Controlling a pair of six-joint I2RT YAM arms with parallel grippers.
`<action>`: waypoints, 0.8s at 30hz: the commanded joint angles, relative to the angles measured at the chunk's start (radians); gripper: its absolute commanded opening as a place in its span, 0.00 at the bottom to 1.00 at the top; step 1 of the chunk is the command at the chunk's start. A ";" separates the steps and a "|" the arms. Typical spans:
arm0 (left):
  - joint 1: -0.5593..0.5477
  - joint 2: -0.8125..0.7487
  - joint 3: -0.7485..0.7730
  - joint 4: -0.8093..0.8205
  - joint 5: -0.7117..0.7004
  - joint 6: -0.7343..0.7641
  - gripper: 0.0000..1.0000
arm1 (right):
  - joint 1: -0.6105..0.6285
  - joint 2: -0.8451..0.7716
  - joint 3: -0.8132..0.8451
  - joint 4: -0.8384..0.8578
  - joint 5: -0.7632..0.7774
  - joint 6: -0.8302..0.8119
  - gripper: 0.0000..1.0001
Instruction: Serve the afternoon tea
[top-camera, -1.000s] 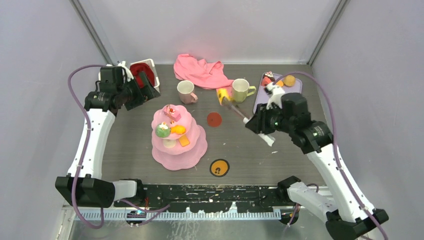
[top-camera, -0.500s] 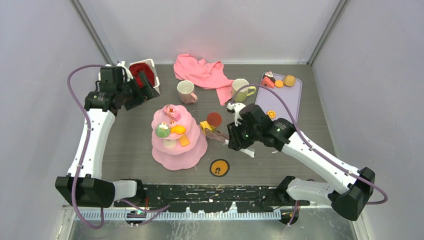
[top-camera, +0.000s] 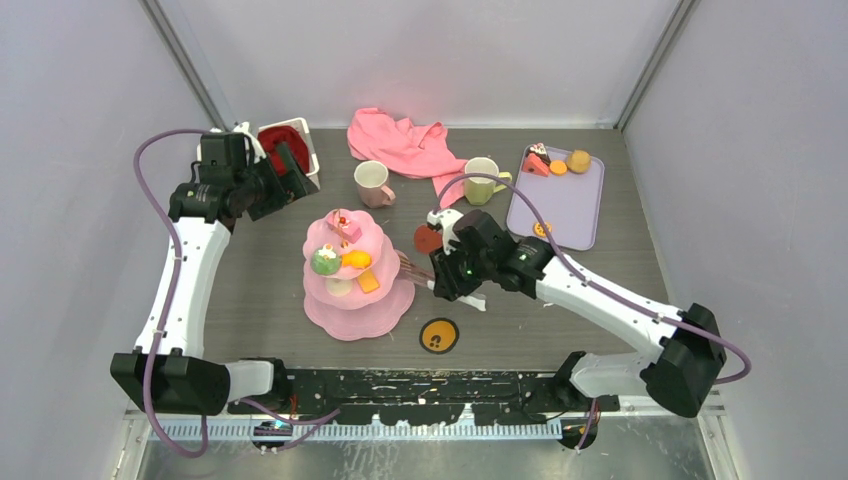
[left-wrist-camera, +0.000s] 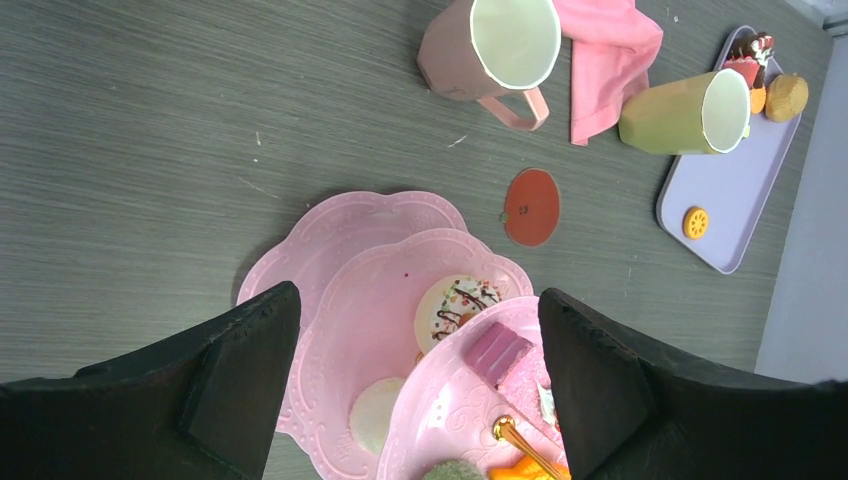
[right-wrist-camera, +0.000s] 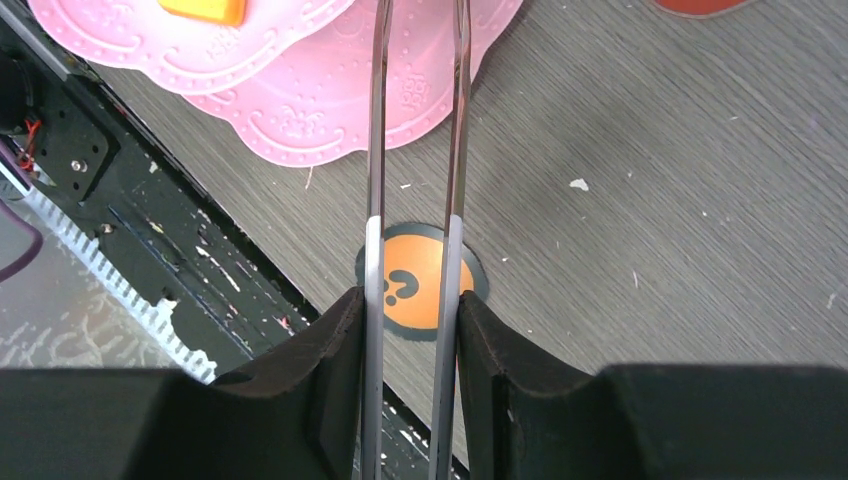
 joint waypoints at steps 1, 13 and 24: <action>0.005 -0.006 0.039 0.033 -0.013 0.010 0.88 | 0.016 0.021 -0.001 0.157 -0.034 -0.037 0.15; 0.004 -0.003 0.035 0.011 -0.014 0.009 0.88 | 0.042 0.105 -0.079 0.385 -0.013 -0.019 0.31; 0.004 -0.001 0.035 0.008 -0.010 0.010 0.88 | 0.048 0.064 -0.085 0.330 0.050 -0.033 0.53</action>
